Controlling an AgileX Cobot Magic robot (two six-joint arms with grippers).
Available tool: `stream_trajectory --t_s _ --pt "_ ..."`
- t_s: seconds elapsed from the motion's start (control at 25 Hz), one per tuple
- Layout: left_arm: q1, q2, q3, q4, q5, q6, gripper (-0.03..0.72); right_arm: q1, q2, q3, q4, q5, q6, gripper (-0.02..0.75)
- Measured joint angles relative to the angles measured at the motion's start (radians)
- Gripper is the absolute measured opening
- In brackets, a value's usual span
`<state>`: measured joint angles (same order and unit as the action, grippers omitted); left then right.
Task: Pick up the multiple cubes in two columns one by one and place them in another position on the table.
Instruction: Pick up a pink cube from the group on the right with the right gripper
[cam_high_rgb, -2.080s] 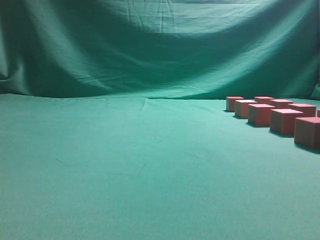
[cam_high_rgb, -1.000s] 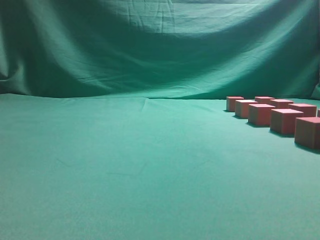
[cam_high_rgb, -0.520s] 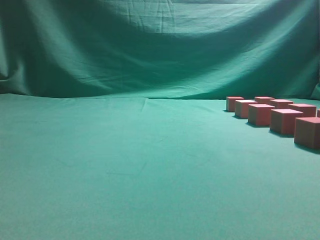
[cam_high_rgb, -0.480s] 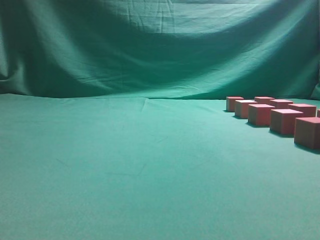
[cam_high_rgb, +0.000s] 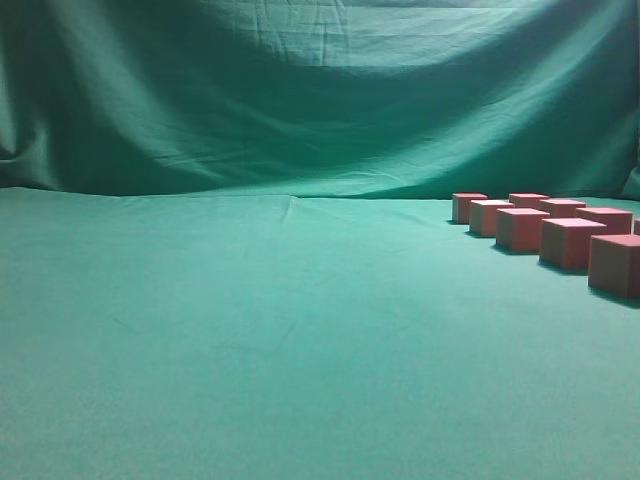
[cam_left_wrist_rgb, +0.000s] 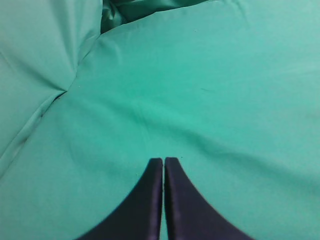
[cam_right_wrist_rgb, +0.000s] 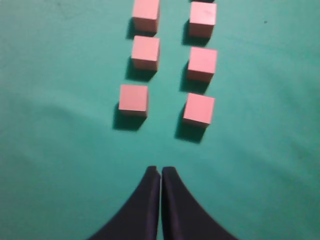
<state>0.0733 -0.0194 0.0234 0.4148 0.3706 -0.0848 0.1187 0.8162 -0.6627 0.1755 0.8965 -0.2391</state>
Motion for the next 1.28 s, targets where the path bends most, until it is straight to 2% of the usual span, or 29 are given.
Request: stream_trajectory --t_s 0.2,0.32,0.56,0.6,0.64,0.84,0.96,1.0,1.12,1.16,1.28 --pt "0.000 0.000 0.000 0.000 0.000 0.000 0.000 0.137 0.165 -0.079 0.003 0.038 -0.003 0.000" --pt "0.000 0.000 0.000 0.000 0.000 0.000 0.000 0.199 0.268 -0.098 -0.058 -0.001 0.063 0.000" --pt "0.000 0.000 0.000 0.000 0.000 0.000 0.000 0.220 0.463 -0.146 -0.145 -0.088 0.103 0.000" --pt "0.000 0.000 0.000 0.000 0.000 0.000 0.000 0.221 0.486 -0.152 -0.146 -0.112 0.104 0.048" --pt "0.000 0.000 0.000 0.000 0.000 0.000 0.000 0.221 0.513 -0.155 -0.146 -0.137 0.104 0.048" --pt "0.000 0.000 0.000 0.000 0.000 0.000 0.000 0.221 0.621 -0.160 -0.136 -0.234 0.104 0.366" --pt "0.000 0.000 0.000 0.000 0.000 0.000 0.000 0.221 0.671 -0.160 -0.135 -0.267 0.104 0.503" --pt "0.000 0.000 0.000 0.000 0.000 0.000 0.000 0.221 0.686 -0.160 -0.131 -0.275 0.104 0.519" --pt "0.000 0.000 0.000 0.000 0.000 0.000 0.000 0.221 0.732 -0.162 -0.116 -0.309 0.104 0.503" --pt "0.000 0.000 0.000 0.000 0.000 0.000 0.000 0.221 0.746 -0.162 -0.106 -0.319 0.104 0.545" --pt "0.000 0.000 0.000 0.000 0.000 0.000 0.000 0.221 0.795 -0.162 -0.087 -0.354 0.104 0.529"
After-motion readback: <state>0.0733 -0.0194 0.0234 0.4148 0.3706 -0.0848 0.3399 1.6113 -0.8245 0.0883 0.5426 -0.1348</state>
